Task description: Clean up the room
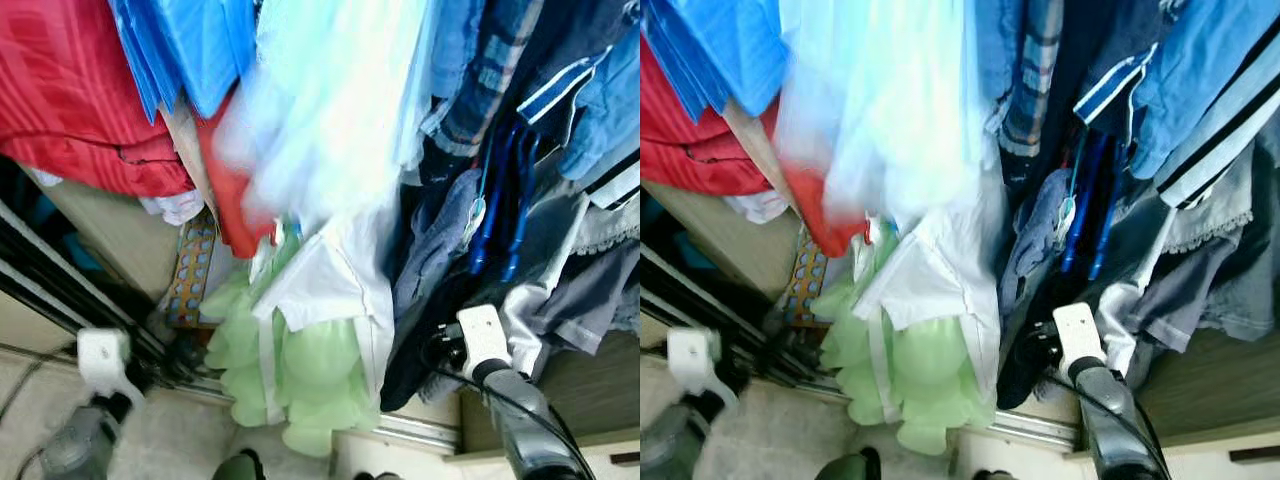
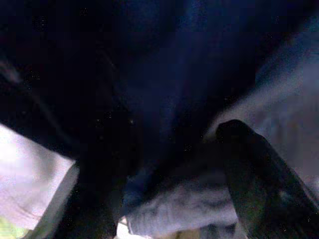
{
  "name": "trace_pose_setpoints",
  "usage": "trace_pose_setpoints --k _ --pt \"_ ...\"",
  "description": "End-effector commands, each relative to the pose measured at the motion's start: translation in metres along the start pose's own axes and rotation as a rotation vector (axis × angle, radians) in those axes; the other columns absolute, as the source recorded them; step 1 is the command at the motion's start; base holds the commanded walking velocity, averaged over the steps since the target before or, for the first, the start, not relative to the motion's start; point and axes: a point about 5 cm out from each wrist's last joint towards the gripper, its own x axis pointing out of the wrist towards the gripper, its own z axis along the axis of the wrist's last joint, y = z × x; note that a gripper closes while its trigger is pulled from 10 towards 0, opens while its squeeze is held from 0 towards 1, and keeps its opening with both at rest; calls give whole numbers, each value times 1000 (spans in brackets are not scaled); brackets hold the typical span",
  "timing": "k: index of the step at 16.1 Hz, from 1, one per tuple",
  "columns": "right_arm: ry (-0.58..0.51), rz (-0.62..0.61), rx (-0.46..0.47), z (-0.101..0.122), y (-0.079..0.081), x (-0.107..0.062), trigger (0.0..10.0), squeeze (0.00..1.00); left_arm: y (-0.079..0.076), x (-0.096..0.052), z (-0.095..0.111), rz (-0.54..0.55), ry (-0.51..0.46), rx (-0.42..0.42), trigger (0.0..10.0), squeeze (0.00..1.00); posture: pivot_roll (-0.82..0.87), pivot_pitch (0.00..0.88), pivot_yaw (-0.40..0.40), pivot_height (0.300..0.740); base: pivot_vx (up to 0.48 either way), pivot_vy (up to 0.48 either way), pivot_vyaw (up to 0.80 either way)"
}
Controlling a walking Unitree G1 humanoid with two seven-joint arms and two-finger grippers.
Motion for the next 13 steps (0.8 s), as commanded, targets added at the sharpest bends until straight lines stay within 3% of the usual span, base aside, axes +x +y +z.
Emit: trace_pose_setpoints --k 1,2,4,5,7,9,10,11,13 --pt "-32 62 -36 7 3 -13 10000 0 -12 -3 20 -38 -99 80 10000 0 124 179 -25 740 0 0 0" --pt "-79 115 -99 13 5 -30 10000 0 -27 -6 28 -58 -127 104 10000 0 125 179 -30 740 0 0 0" --pt "-109 192 -133 16 8 -60 10000 0 -40 -20 35 -99 -101 141 10000 0 109 166 -35 740 0 0 0" --pt "-112 186 -133 14 7 -67 10000 0 -42 -24 31 -85 -65 80 10000 0 105 156 -34 740 0 0 0" --pt "-107 115 -96 7 8 -71 10000 0 -49 -31 27 -62 -71 61 10000 0 91 110 -23 740 0 0 0" --pt "-144 50 -64 12 10 -69 10000 0 -59 -35 33 -57 -133 52 10000 0 85 83 -23 740 0 0 0" --pt "-150 36 -79 15 9 -68 10000 0 -57 -35 32 -23 -113 54 10000 0 82 81 -25 740 0 0 0" --pt "-169 52 -114 22 10 -71 10000 0 -55 -34 35 37 -84 80 10000 0 81 82 -30 740 0 0 0" --pt "-220 127 -162 37 19 -73 10000 0 -65 -22 46 45 -95 71 10000 0 84 105 -41 740 0 0 800"
